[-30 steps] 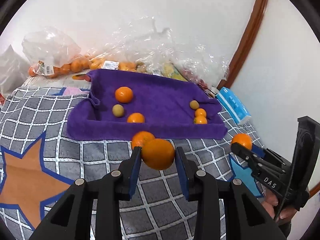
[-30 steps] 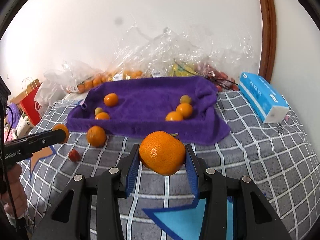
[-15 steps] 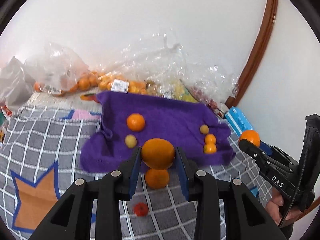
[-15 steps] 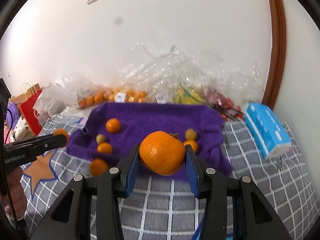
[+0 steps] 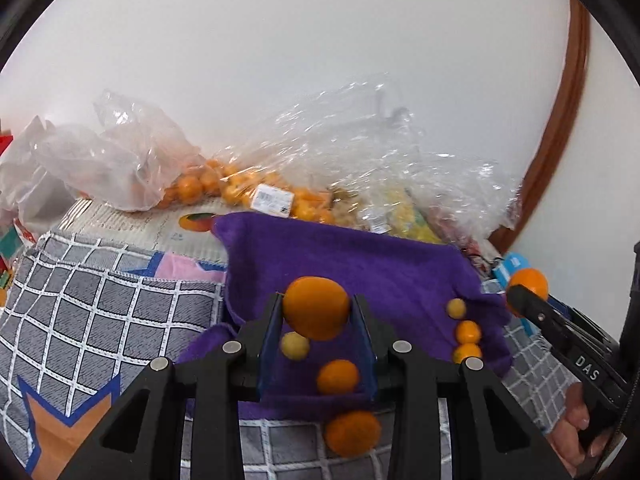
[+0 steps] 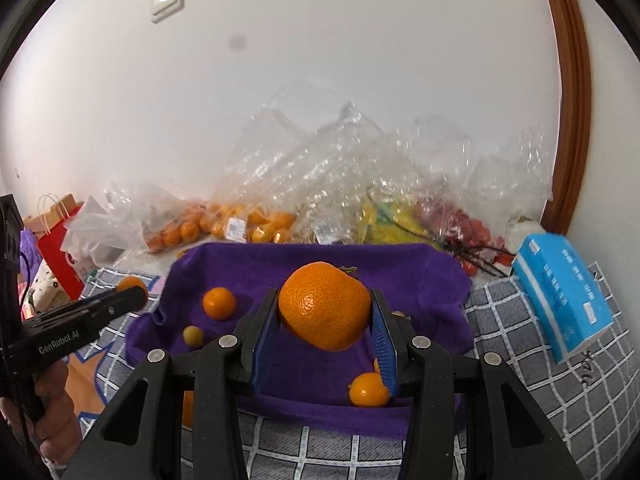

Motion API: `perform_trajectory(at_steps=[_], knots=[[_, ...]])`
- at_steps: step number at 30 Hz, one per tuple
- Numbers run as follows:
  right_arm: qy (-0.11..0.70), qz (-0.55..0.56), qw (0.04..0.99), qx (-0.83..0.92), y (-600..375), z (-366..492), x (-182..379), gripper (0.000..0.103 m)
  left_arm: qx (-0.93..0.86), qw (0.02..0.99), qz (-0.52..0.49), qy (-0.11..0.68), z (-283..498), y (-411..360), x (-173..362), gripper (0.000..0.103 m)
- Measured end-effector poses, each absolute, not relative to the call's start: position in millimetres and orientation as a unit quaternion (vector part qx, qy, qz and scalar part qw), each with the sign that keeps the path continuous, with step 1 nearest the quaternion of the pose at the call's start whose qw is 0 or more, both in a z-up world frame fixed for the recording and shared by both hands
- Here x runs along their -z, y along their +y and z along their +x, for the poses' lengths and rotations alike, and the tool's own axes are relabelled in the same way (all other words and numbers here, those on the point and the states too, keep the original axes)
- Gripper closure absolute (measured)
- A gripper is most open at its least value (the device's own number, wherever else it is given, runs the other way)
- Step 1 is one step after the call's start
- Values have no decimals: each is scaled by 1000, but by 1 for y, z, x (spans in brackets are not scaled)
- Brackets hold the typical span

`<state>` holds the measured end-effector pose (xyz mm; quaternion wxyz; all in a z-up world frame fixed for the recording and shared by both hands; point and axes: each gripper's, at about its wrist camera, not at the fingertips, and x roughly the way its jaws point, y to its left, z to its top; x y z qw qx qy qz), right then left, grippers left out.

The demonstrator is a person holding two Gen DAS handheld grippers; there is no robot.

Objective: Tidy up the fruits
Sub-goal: 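Carry the orange in the right gripper over the towel while the left carries its orange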

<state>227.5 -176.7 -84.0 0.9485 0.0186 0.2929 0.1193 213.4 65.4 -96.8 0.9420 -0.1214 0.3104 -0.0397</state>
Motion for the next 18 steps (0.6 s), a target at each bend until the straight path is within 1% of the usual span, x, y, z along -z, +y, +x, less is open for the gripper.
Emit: perform_trajectory(at_steps=[9, 18], knots=[[308, 35, 946, -92, -198, 246, 104, 60, 40, 939, -111, 324, 221, 67, 115, 70], [332, 29, 936, -114, -182, 255, 129, 60, 34, 931, -128, 341, 228, 72, 126, 70]])
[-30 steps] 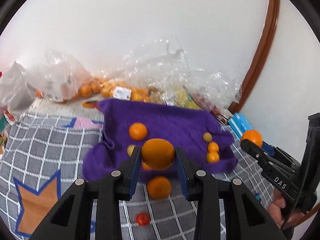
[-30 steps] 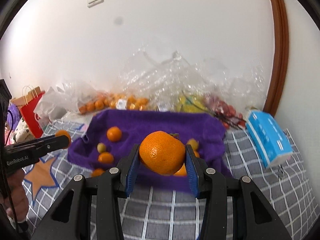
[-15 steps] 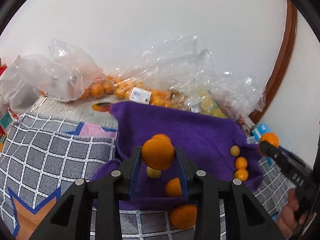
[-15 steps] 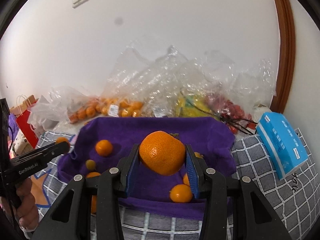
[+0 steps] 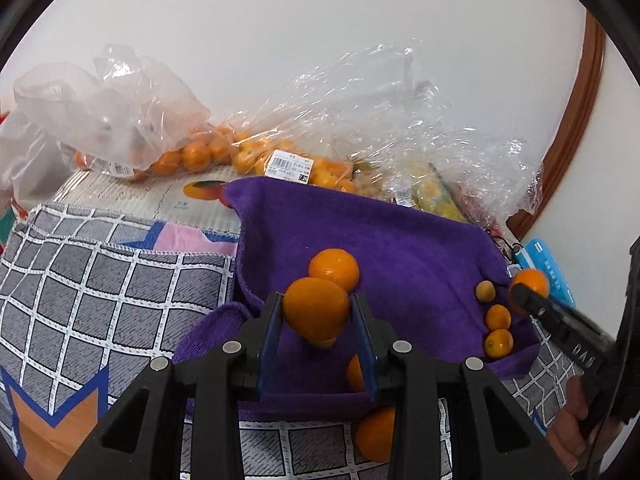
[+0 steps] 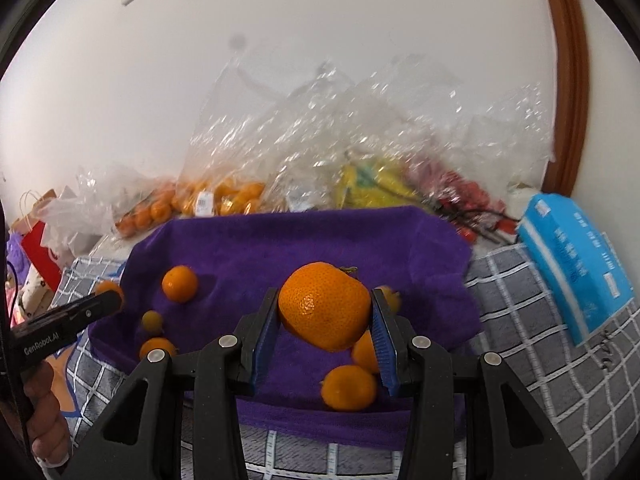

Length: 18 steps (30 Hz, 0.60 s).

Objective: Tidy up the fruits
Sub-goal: 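Carry the orange in the right gripper over the towel while the left carries its orange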

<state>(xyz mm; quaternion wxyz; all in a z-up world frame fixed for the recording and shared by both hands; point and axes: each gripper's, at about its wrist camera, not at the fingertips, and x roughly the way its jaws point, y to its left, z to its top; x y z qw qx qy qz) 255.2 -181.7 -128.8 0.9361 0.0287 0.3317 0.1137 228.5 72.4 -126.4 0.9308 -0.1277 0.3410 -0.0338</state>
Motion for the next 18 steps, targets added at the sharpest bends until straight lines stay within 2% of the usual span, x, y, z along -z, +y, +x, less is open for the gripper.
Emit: perform_trajectory(at_steps=[18], knots=[[380, -20, 913, -146, -141, 259, 165, 59, 35, 919, -125, 373, 234, 67, 138, 70]])
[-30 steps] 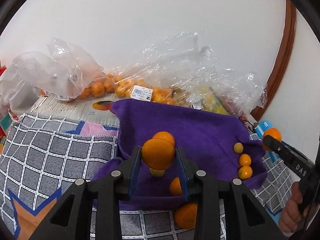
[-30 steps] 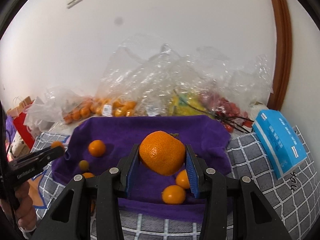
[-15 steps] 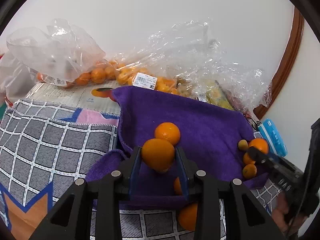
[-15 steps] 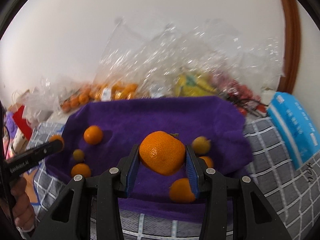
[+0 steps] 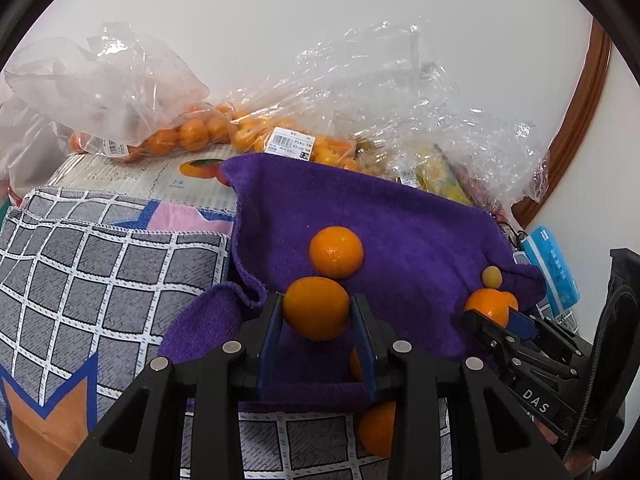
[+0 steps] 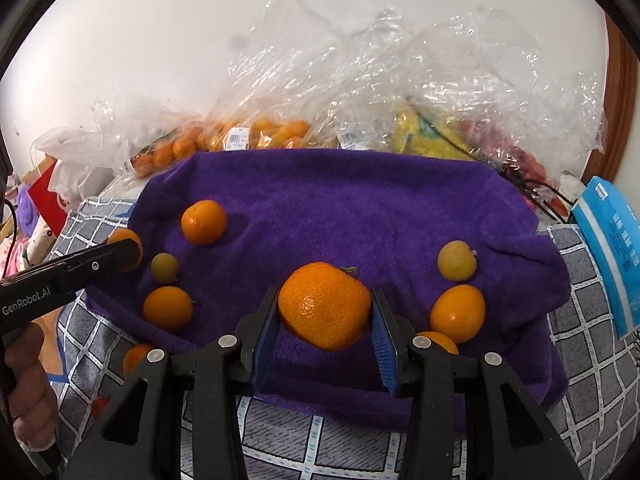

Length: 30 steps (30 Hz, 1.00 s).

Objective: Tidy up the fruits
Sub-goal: 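Carry the orange in the right gripper over the towel while the left carries its orange, then open the right gripper onto the towel while the left releases its orange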

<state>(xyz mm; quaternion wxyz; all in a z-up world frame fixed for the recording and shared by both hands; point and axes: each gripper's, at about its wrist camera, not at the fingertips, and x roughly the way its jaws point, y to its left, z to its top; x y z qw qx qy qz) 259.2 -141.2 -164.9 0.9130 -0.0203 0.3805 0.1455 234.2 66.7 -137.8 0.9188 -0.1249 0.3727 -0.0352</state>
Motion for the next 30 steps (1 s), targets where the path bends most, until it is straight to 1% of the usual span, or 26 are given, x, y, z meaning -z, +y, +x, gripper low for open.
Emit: perform_trajectory(at_steps=[10, 13, 17, 20, 22, 23, 30], knots=[[368, -39, 921, -122, -140, 254, 163, 58, 27, 910, -123, 395, 238, 64, 143, 70], [354, -46, 927, -116, -140, 250, 158, 52, 23, 906, -119, 405, 242, 63, 147, 70], [338, -56, 932, -117, -139, 243, 152, 46, 27, 906, -113, 408, 242, 61, 147, 70], [330, -55, 935, -116, -140, 241, 149, 46, 30, 905, -112, 410, 242, 60, 147, 69], [328, -43, 937, -110, -143, 243, 147, 46, 34, 907, -115, 405, 241, 60, 145, 62], [329, -35, 937, -108, -145, 244, 146, 46, 33, 907, -115, 403, 240, 60, 145, 61], [309, -25, 946, -96, -153, 239, 137, 46, 41, 913, -112, 390, 235, 57, 138, 61]])
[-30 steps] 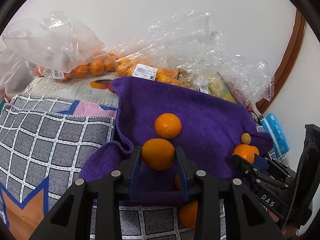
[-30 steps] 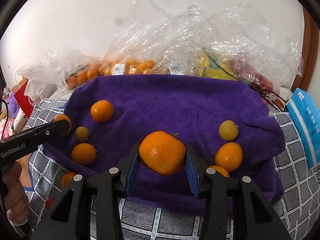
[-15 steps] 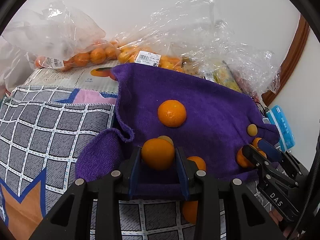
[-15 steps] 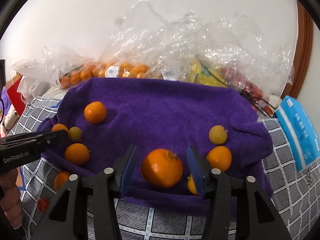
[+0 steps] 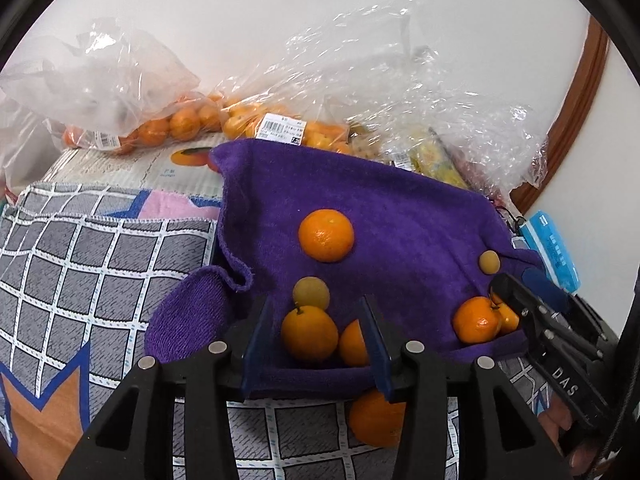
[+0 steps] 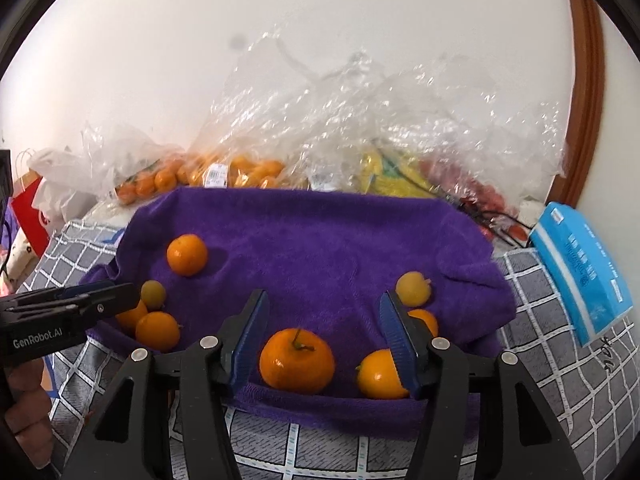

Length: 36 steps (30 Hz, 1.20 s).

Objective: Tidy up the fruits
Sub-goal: 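Open the right gripper onto the towel while the left releases its orange, then lift both open grippers away from the towel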

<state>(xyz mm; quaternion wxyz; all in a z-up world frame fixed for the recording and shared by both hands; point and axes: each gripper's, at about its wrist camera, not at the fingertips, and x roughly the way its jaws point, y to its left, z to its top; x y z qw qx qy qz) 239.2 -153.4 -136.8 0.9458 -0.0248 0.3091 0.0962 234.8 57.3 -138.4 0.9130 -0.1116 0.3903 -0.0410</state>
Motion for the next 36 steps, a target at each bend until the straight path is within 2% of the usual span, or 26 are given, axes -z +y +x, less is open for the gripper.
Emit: perform_trajectory(at_steps=[12, 22, 27, 36], knots=[[280, -13, 957, -69, -166, 223, 106, 46, 45, 928, -103, 356, 221, 54, 117, 61], [271, -7, 960, -63, -171, 169, 72, 46, 99, 924, -121, 350, 191, 53, 92, 61], [284, 5, 956, -75, -168, 147, 76, 46, 90, 926, -83, 358, 165, 50, 90, 61], [296, 7, 950, -104, -145, 116, 88, 46, 48, 925, -76, 369, 118, 82, 97, 61]])
